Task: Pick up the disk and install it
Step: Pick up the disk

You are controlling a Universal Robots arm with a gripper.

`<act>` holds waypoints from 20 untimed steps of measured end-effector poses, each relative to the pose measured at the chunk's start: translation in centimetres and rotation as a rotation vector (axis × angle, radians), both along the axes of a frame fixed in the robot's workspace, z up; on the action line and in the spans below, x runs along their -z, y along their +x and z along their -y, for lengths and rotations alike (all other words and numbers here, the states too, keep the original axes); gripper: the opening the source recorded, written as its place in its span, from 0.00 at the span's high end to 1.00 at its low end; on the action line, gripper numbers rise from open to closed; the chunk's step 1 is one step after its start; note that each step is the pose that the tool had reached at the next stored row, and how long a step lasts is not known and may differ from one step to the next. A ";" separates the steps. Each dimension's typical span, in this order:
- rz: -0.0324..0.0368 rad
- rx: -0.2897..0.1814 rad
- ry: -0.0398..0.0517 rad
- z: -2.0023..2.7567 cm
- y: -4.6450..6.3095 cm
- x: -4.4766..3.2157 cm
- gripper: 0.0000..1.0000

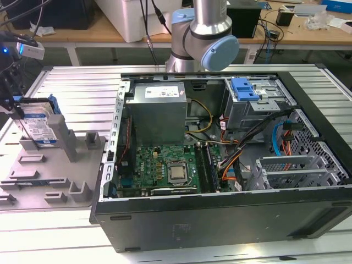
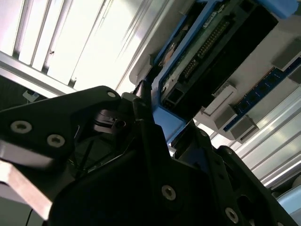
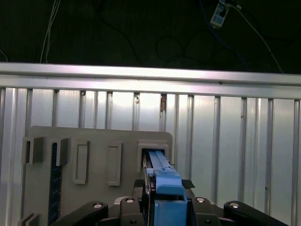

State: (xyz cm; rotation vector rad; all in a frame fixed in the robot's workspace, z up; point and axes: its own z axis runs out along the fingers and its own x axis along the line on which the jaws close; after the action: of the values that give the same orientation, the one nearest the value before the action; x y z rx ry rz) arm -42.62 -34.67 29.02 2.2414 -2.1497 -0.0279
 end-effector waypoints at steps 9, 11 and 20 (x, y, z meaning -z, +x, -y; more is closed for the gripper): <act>0.0000 0.000 -0.0009 0.00 0.0 0.04 0.63; 0.0000 0.000 -0.0009 0.00 0.0 0.04 0.63; 0.0001 0.000 -0.0009 0.00 0.0 0.05 0.55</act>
State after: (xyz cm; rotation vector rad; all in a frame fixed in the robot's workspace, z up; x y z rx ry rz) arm -42.62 -34.67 28.97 2.2411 -2.1492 -0.0267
